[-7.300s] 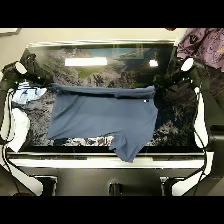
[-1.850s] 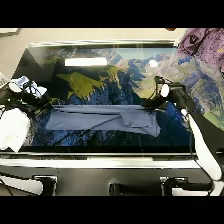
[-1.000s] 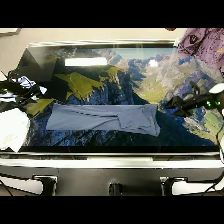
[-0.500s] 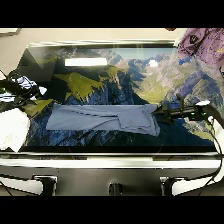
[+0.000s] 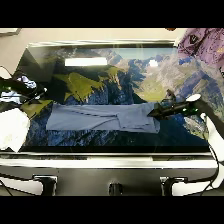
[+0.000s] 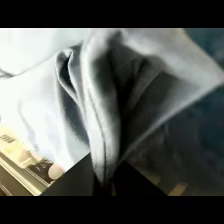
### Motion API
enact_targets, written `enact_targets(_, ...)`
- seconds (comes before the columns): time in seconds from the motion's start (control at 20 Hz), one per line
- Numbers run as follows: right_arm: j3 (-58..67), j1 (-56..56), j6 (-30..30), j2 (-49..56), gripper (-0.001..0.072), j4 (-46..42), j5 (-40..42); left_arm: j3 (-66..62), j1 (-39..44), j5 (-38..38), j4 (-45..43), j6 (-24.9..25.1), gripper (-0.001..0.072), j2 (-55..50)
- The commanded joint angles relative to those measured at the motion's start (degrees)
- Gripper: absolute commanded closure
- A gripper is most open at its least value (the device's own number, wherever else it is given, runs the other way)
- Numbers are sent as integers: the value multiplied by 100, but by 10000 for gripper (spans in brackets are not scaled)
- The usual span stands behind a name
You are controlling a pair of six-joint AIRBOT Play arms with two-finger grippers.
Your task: Fold the clothes and pants, and hang the long-sleeved shirts on hangers.
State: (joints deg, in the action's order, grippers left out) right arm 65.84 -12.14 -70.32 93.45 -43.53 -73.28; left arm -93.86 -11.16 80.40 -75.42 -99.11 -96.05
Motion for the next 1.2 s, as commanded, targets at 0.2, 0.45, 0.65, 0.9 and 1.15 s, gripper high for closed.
enact_targets(0.2, 1663, 39, -2127, -979, 685, -1849, -1357, 0, 1550, -1419, 1731, 133, 693, -398)
enact_targets(0.45, 2686, 39, -2612, -1241, 685, -2406, -2166, -2, 3206, -2304, 3123, 131, 693, -1147)
enact_targets(0.65, 3353, 39, -2811, -1298, 685, -2577, -2656, -2, 4341, -3335, 4614, 131, 694, -1714)
enact_targets(0.9, 3897, 44, -2977, -1298, 685, -2568, -3060, -15, 5259, -4280, 6070, 133, 694, -2275)
enact_targets(1.15, 4013, 44, -3117, -1298, 685, -2568, -3198, -92, 5650, -4642, 6561, 136, 694, -2498)
